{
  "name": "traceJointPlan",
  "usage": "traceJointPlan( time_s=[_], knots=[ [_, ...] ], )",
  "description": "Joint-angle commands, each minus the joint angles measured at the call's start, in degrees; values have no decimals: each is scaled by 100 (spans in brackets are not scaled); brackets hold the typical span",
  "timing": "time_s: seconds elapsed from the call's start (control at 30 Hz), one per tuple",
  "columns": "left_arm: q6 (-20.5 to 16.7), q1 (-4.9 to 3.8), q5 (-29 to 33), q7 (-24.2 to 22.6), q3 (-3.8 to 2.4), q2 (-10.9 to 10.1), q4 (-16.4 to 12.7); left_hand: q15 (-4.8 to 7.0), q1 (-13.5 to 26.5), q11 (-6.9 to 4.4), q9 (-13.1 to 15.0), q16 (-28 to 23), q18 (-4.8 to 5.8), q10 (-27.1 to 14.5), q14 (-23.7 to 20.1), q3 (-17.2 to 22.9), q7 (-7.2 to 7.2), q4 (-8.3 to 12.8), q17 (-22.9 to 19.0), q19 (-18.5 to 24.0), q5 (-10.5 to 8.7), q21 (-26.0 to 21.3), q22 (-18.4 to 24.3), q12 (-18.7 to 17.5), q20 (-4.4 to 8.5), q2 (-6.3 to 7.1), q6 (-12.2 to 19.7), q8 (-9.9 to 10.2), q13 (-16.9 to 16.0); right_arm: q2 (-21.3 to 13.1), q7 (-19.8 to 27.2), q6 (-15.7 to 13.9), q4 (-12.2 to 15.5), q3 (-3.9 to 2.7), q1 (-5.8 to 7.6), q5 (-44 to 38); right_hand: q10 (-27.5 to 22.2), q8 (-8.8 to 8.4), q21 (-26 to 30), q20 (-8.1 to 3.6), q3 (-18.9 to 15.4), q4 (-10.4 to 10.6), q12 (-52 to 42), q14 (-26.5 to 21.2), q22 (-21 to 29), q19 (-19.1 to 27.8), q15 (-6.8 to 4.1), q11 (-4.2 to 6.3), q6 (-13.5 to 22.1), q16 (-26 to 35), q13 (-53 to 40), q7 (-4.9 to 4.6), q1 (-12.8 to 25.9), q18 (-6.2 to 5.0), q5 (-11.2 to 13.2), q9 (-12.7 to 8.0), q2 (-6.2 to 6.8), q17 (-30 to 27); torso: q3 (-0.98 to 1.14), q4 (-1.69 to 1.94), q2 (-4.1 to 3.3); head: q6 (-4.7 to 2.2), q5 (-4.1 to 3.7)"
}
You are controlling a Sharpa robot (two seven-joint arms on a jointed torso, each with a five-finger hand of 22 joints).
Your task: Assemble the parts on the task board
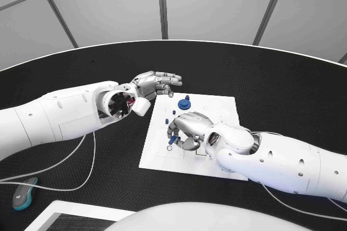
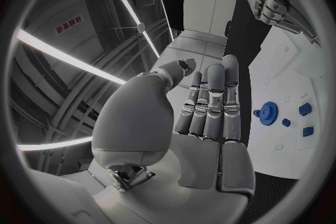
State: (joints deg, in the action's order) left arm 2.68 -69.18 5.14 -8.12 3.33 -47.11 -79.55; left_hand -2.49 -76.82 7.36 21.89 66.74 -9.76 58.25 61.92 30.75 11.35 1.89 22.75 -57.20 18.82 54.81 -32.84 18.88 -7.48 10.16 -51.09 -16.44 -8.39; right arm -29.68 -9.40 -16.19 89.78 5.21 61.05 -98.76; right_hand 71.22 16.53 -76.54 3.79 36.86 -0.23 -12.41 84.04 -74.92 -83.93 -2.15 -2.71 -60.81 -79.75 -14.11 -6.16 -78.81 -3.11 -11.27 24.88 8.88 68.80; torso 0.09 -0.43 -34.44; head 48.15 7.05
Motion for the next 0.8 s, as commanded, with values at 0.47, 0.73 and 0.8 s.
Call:
traceJointPlan(
  time_s=[0.47, 0.73, 0.8],
  knots=[
    [-25, -1, 0, -11, 0, -21, -19, -15, 0, -5, -2, -24, -86, -40, -50, -52, 5, -1, -11, 38, 8, -35, 7, 30, -6, -81, 38, -38, 9, 173, 12, 120, -217, 24, -77, 0, 86, 7, 34, -44, 45, -4, 41, 222, -678, -200, -19, 52, -33, -1, -9, -26, -1, 7, -39, 280, -26, -4, 1, -7, 5, 66, 58],
    [-29, -2, 1, -9, 0, -24, -24, -15, 0, -5, -2, -24, -86, -40, -50, -52, 5, -1, -11, 38, 8, -35, 7, 30, -6, -81, 38, -38, 9, 204, 5, 220, -261, 36, -93, 0, 85, 6, 39, -44, 49, -6, 43, 221, -675, -199, -18, 51, -32, 3, -11, -27, -1, 6, -41, 282, -26, -11, 2, -15, 7, 79, 71],
    [-30, -2, 1, -8, 0, -24, -23, -15, 0, -5, -2, -24, -86, -40, -50, -52, 5, -1, -11, 38, 8, -35, 7, 30, -6, -81, 38, -38, 9, 208, 4, 251, -269, 38, -95, 0, 85, 5, 40, -43, 53, -8, 45, 222, -674, -198, -17, 50, -31, 0, -12, -28, -1, 6, -43, 283, -27, -5, 1, -18, 8, 86, 78]
  ],
)
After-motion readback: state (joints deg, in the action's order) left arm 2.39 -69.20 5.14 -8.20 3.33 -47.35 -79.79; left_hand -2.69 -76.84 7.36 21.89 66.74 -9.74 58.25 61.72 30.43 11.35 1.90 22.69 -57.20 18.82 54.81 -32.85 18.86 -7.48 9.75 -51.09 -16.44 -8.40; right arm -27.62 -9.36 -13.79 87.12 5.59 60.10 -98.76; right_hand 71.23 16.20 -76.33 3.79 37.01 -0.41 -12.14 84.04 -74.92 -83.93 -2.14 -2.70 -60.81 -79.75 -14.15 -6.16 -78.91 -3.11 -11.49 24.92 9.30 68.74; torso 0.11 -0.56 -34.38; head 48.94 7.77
